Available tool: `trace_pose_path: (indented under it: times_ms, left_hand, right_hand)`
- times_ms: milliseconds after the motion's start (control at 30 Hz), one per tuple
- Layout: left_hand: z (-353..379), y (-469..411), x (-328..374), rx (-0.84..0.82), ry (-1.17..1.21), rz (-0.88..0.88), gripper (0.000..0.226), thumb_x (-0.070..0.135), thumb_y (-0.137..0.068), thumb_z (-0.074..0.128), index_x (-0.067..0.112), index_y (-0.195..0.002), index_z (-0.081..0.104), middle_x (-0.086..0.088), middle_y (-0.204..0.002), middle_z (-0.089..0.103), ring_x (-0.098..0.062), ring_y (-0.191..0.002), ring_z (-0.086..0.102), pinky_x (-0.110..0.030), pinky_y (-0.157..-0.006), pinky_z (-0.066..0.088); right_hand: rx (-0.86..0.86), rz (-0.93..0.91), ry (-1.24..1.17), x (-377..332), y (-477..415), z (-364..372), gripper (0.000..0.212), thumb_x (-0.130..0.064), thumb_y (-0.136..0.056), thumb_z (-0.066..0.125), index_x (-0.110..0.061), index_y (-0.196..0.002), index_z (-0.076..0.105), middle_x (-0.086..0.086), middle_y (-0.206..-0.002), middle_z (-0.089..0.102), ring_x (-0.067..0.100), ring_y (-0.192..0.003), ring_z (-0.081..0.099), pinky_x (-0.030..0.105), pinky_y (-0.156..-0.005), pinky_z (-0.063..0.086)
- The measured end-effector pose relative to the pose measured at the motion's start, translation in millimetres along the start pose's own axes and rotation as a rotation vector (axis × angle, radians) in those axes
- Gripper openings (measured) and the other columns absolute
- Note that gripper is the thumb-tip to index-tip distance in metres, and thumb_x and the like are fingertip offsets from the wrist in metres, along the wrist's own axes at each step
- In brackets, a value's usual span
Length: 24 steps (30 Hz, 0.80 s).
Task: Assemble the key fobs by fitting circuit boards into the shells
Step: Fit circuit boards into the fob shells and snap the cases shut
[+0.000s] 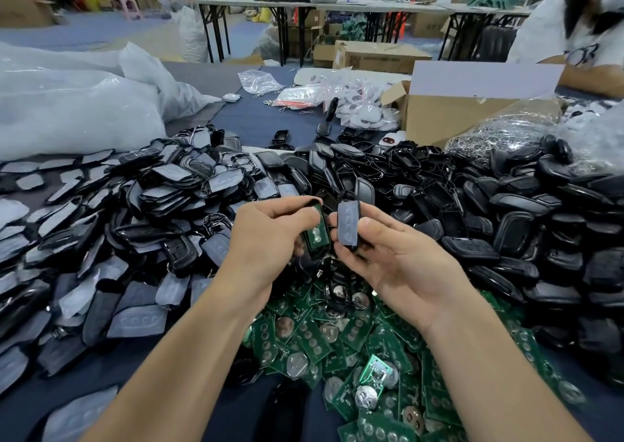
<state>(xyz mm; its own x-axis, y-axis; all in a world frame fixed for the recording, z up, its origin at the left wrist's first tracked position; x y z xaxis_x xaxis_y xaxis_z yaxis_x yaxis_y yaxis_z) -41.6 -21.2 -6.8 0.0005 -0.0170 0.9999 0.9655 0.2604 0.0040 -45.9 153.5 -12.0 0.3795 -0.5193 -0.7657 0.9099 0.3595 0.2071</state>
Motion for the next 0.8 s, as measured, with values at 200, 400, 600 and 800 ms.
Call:
trace_pose_path:
  times_ms: [200, 400, 600, 800]
  left_hand:
    - [-3, -2, -1, -0.031, -0.005, 0.011, 0.025, 0.003, -0.086, 0.075, 0.025, -0.091, 0.085, 0.002, -0.047, 0.056, -0.011, -0.039, 0.044, -0.018, -0.04, 0.04]
    - [-1, -2, -4, -0.015, -0.133, 0.082, 0.021, 0.02, -0.074, 0.078, 0.035, -0.088, 0.084, 0.004, -0.063, 0.073, -0.014, -0.04, 0.056, -0.023, -0.044, 0.047]
    - [-1, -1, -5, -0.033, -0.225, 0.125, 0.02, 0.023, -0.078, 0.082, 0.038, -0.091, 0.083, 0.009, -0.073, 0.077, -0.014, -0.045, 0.066, -0.026, -0.047, 0.055]
    - [-1, -1, -4, -0.151, -0.045, 0.019, 0.025, 0.0, -0.089, 0.076, 0.023, -0.098, 0.083, 0.001, -0.073, 0.075, -0.012, -0.053, 0.062, -0.025, -0.053, 0.057]
  right_hand:
    - [-0.025, 0.015, 0.039, 3, -2, 2, 0.041, -0.009, -0.078, 0.071, -0.009, -0.118, 0.071, 0.014, -0.114, 0.077, 0.022, -0.098, 0.073, 0.04, -0.084, 0.063]
    - [-0.015, -0.051, 0.19, 7, -4, 1, 0.03, 0.001, -0.087, 0.07, -0.008, -0.115, 0.075, 0.015, -0.109, 0.076, 0.023, -0.094, 0.073, 0.033, -0.077, 0.061]
    - [0.116, -0.21, 0.558, 9, -2, 4, 0.032, 0.001, -0.088, 0.075, -0.027, -0.102, 0.08, 0.0, -0.101, 0.08, 0.015, -0.091, 0.077, 0.032, -0.081, 0.057]
    - [0.224, -0.366, 0.737, 7, 2, 7, 0.035, 0.0, -0.076, 0.085, -0.025, -0.1, 0.08, -0.006, -0.093, 0.081, 0.01, -0.092, 0.076, 0.031, -0.087, 0.058]
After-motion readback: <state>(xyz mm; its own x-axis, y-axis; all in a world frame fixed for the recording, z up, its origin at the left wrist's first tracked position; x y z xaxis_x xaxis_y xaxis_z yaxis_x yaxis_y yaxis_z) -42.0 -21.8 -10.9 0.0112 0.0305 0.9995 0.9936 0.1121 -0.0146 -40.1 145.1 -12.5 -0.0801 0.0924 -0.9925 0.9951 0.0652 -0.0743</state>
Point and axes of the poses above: each hand's wrist, its own y-axis away from the middle knuckle, its own z-axis out of the palm, x = y × z, the point moved 2 cm from there along -y, towards the middle knuckle
